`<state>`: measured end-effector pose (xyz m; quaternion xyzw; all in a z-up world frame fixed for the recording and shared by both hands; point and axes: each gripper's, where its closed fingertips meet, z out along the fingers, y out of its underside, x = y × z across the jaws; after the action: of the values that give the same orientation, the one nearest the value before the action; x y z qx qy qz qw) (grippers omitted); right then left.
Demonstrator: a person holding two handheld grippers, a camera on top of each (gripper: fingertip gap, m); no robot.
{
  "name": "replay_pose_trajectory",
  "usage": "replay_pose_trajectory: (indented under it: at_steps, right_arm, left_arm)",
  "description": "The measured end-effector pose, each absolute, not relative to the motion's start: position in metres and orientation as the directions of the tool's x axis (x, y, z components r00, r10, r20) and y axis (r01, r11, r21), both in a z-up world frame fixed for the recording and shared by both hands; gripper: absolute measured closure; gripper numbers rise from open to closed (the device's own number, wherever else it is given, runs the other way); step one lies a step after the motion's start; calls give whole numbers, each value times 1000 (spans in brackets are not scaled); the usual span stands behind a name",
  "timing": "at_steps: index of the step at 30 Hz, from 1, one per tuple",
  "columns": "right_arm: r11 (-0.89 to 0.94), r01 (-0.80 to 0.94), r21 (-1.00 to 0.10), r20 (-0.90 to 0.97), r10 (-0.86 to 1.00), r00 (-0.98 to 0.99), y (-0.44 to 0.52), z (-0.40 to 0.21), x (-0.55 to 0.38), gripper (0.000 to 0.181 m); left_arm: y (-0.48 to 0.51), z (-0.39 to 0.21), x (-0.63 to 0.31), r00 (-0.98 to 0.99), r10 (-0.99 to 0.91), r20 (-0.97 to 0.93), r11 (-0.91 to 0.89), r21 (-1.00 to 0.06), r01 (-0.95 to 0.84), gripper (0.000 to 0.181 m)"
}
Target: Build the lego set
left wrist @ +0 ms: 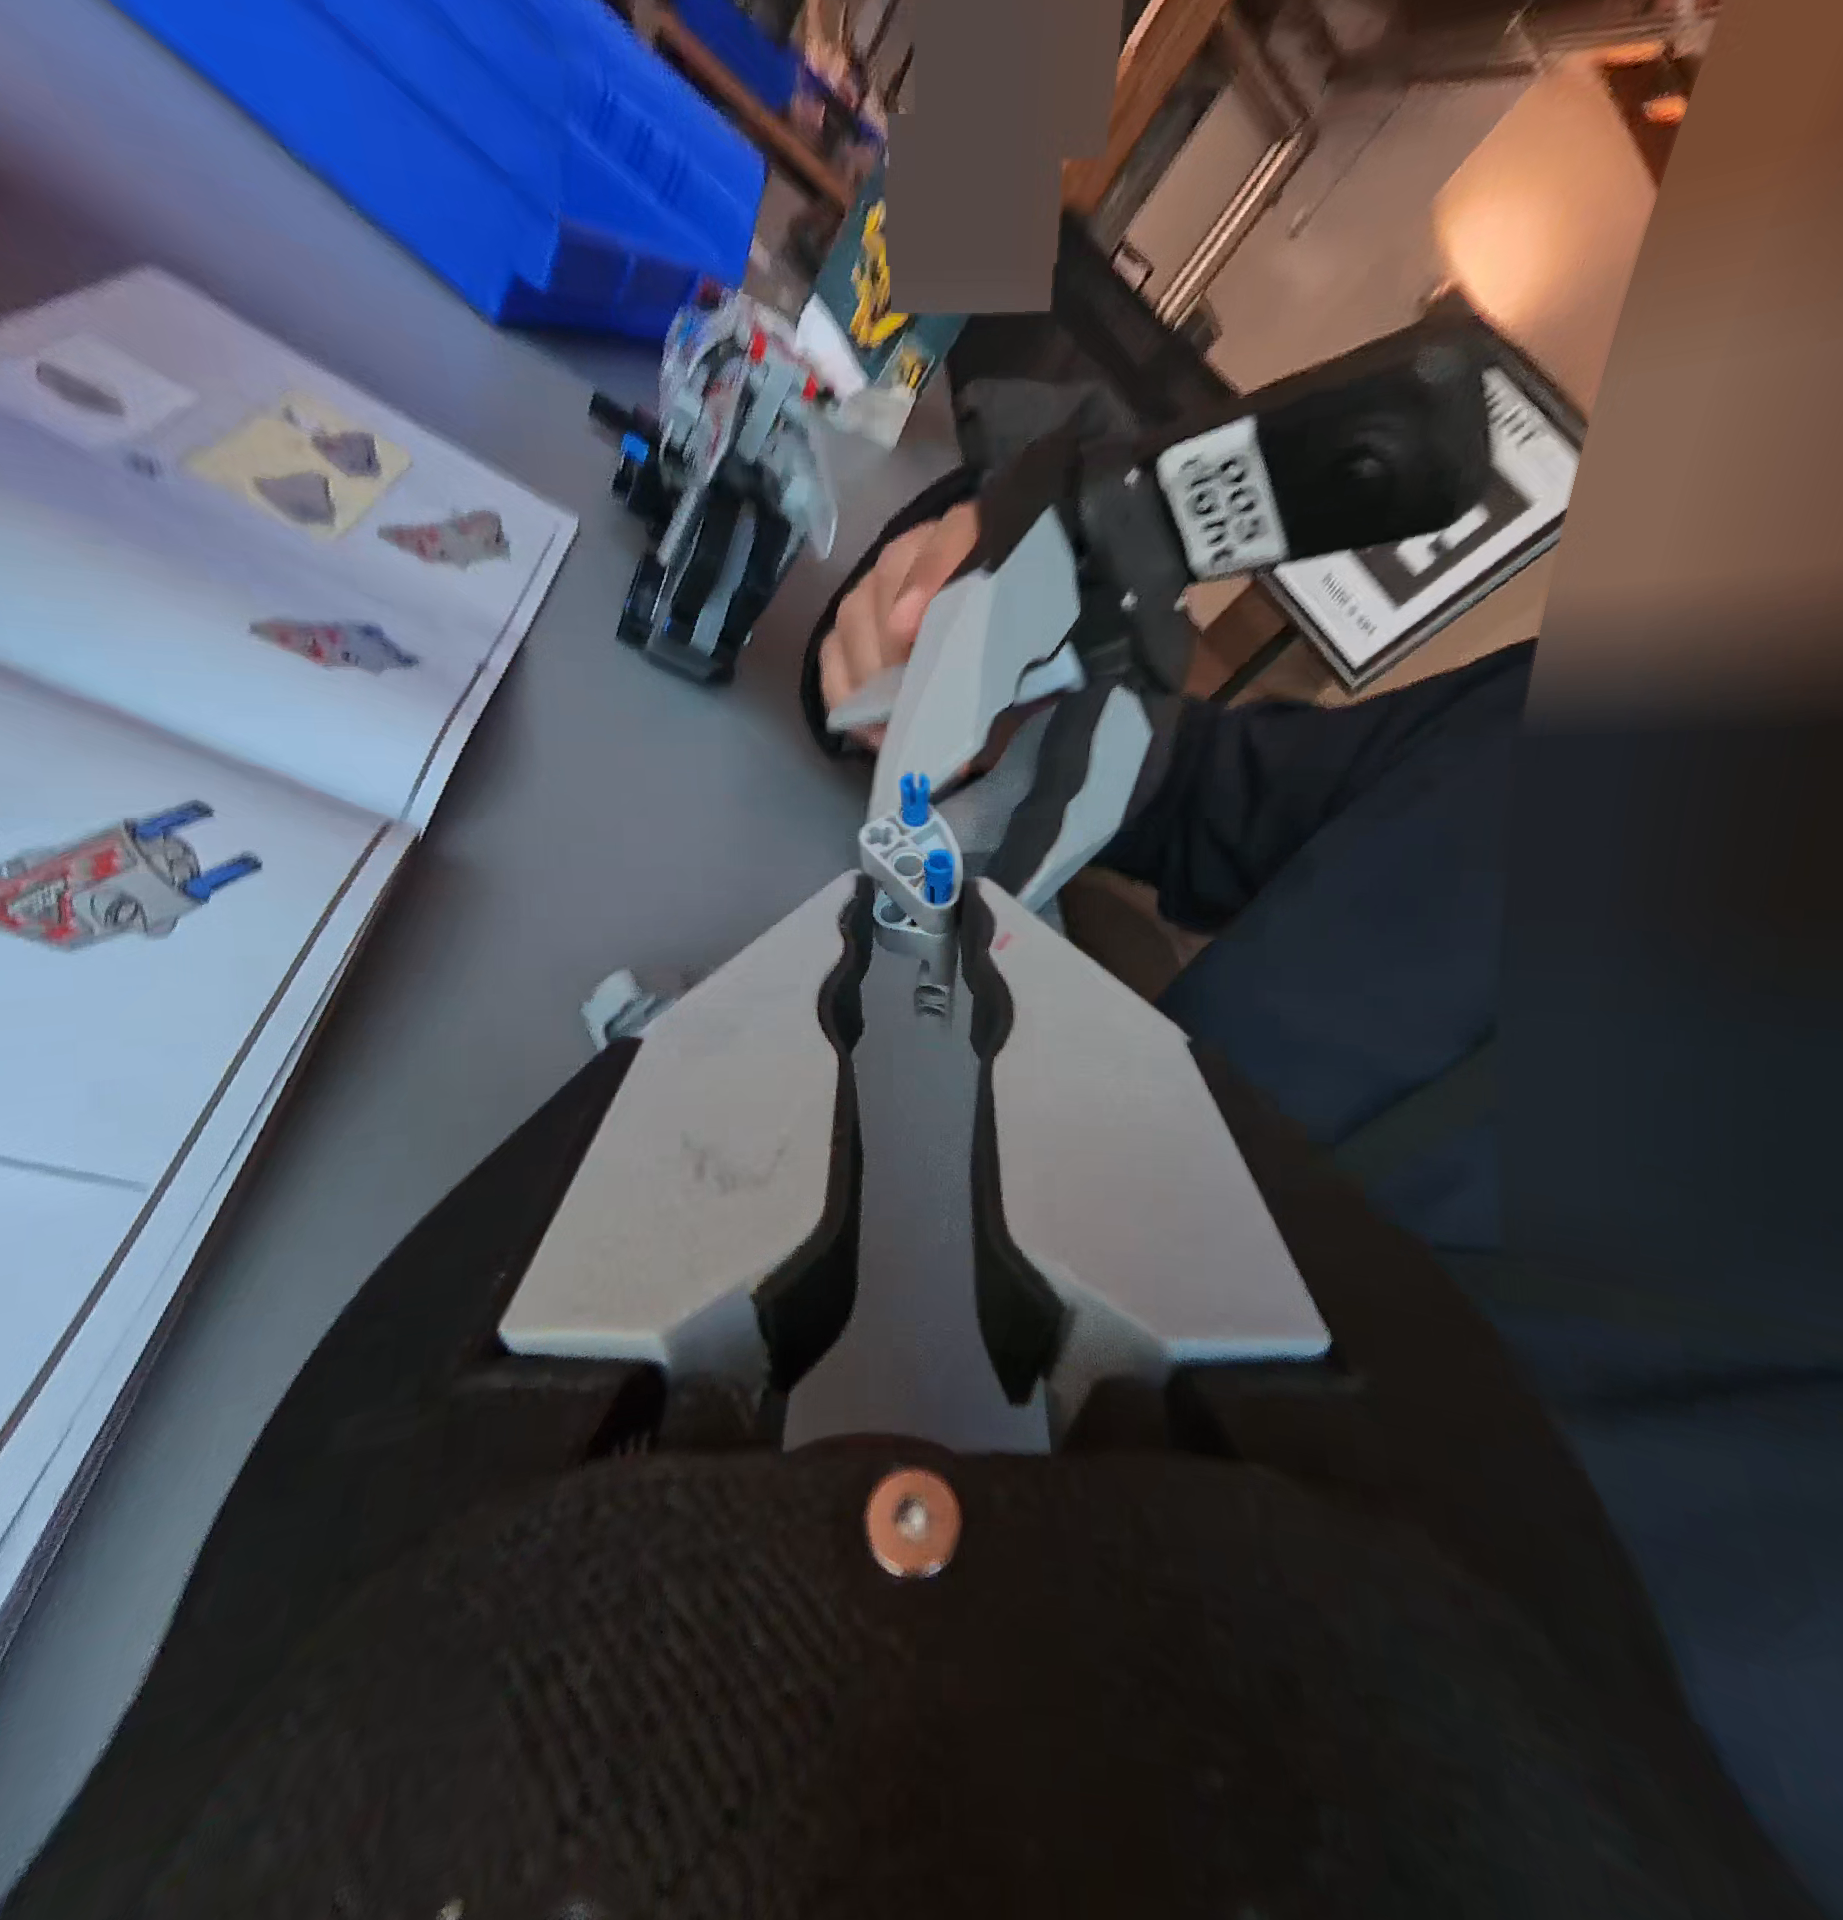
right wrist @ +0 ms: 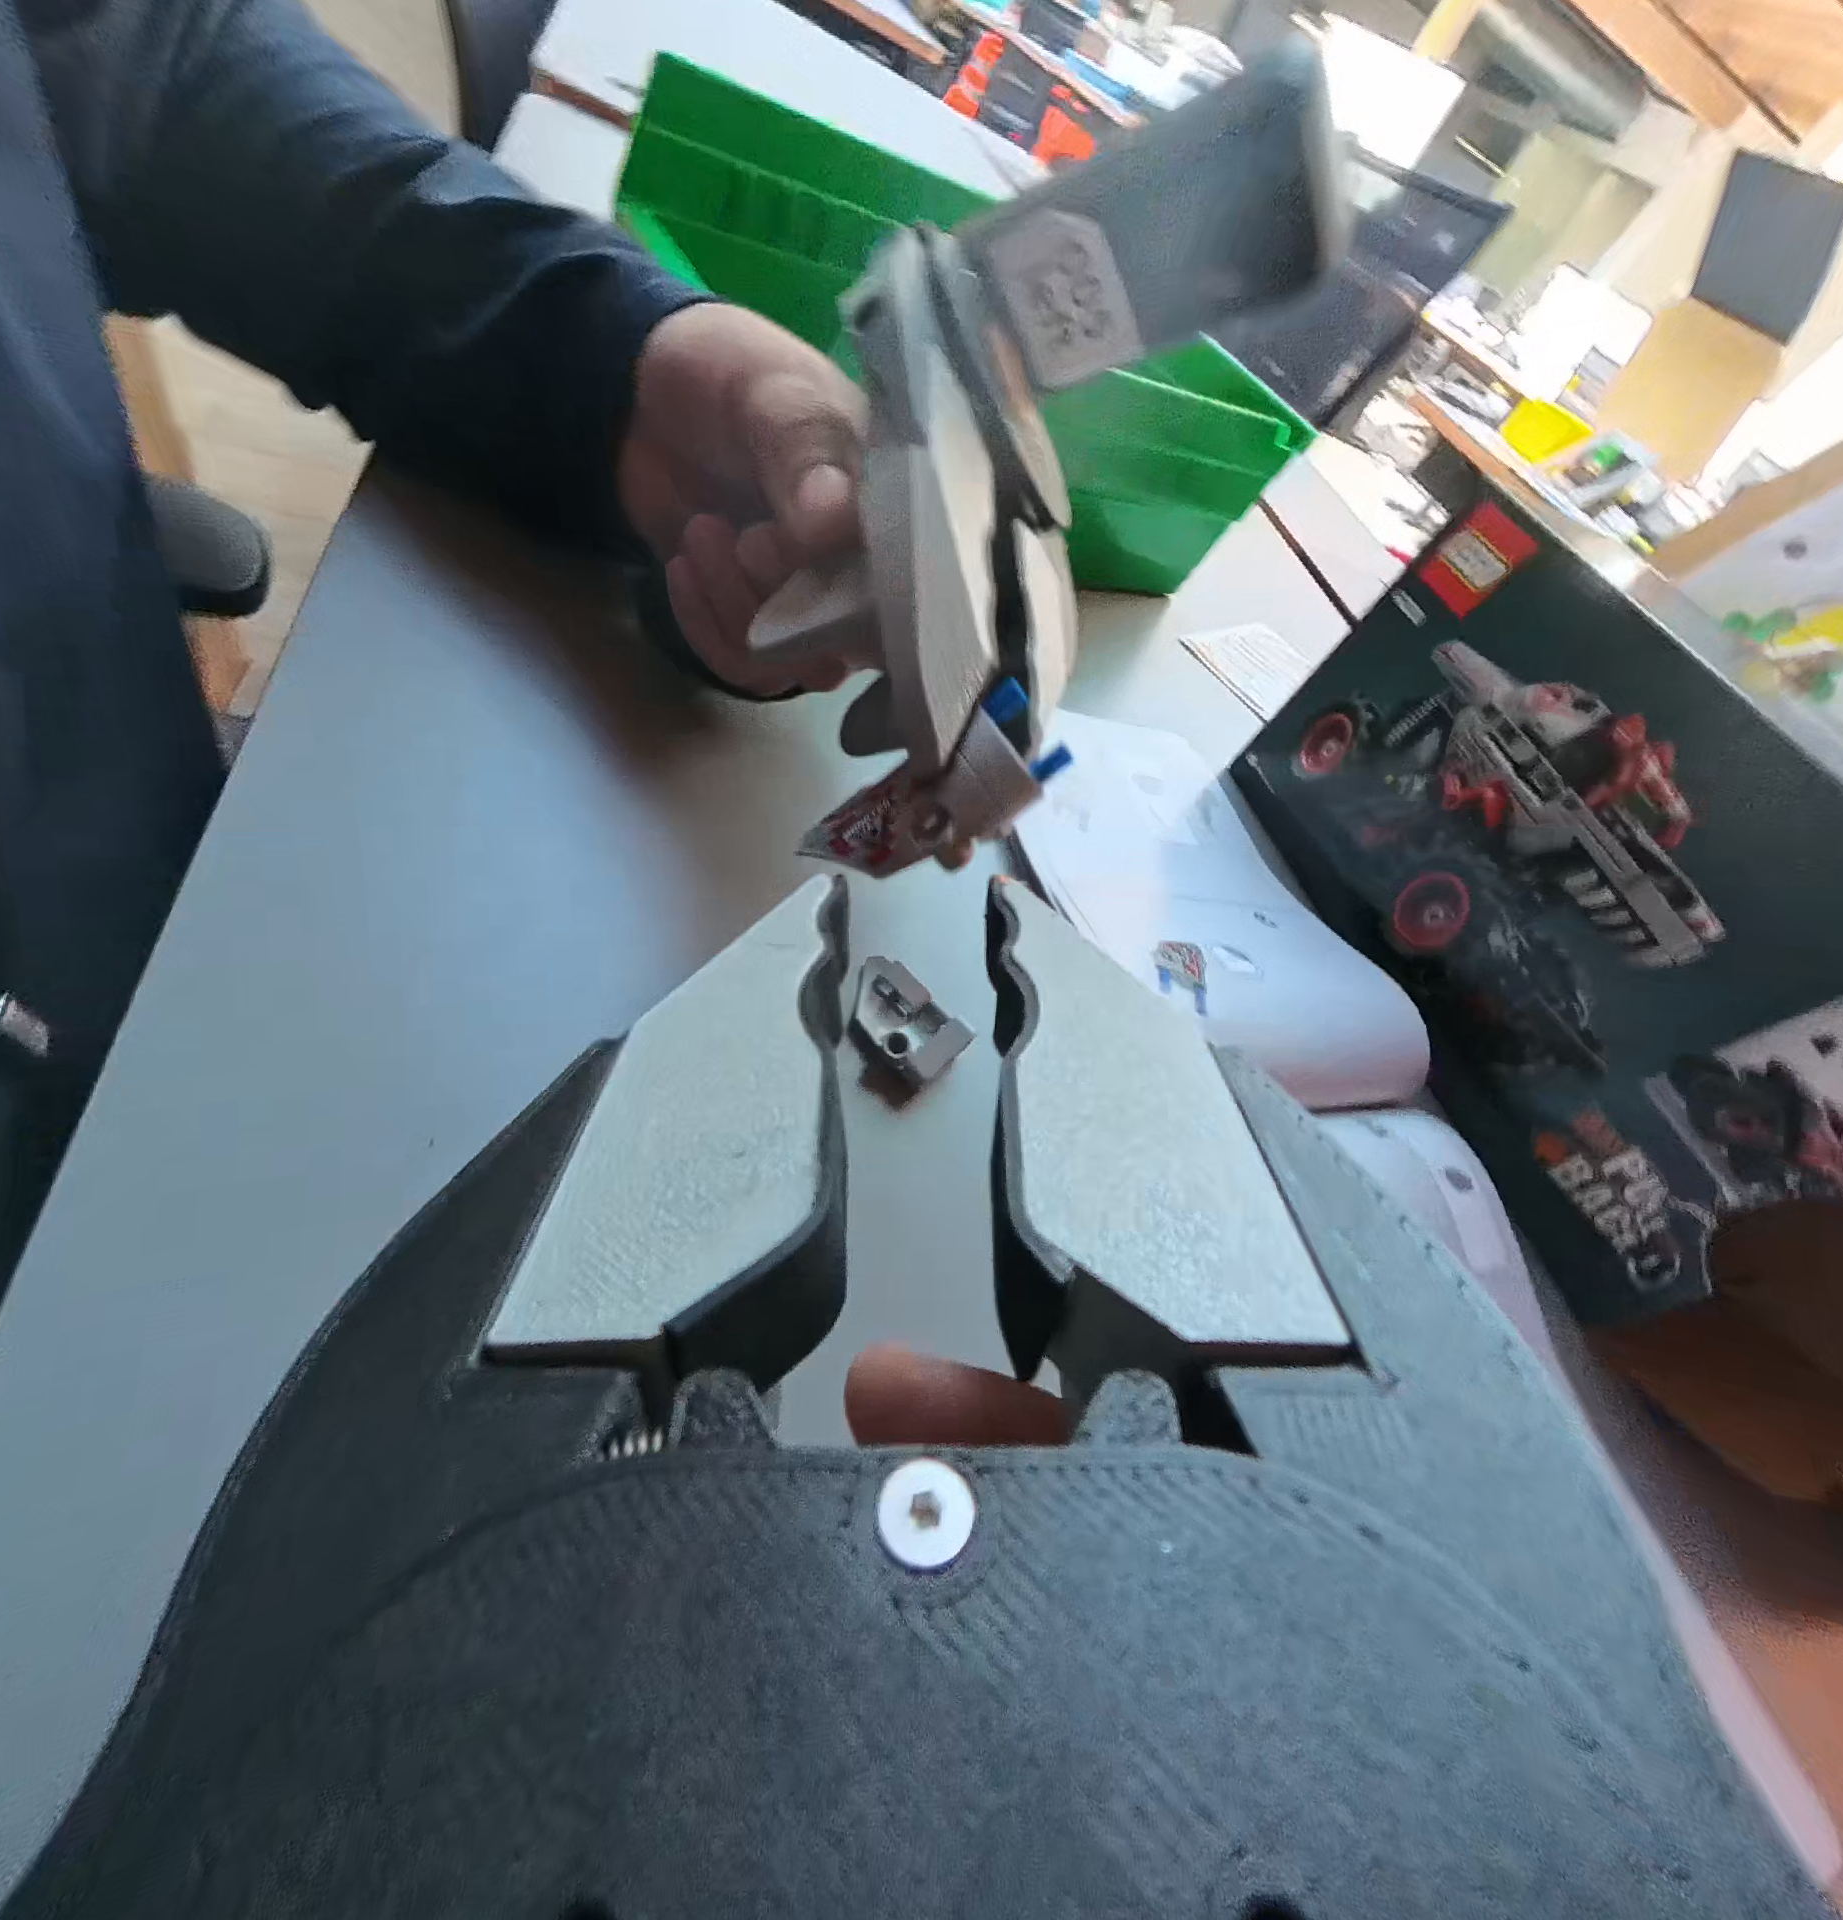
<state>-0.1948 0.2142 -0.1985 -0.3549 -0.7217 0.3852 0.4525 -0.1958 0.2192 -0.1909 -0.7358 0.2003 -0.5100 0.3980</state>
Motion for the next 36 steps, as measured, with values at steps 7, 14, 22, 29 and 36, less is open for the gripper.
replay_pose_trajectory:
  at_steps: [7,14,22,29,36]
  right_arm:
    - [308,145,-940,266,931,-250,218,-183,-185,141]
    - [245,175,-954,187,937,-295,216,-182,-183,153]
    - [-47,184,-982,-104,943,-316,208,-176,-187,171]
    - [-140,245,-959,-209,935,-285,221,-176,-171,178]
    - [-127,306,-944,-212,941,-262,220,-184,-161,178]
  left_arm:
    - [213,-170,-184,335,-746,576,-545,-816,190,167]
    - [224,-168,-187,293,-687,665,-585,-746,319,168]
    - [225,-158,-184,320,-718,619,-485,-773,409,168]
    - [223,-174,-180,339,-704,624,-535,-780,326,168]
    - [217,-191,-171,469,-737,486,-492,-862,120,167]
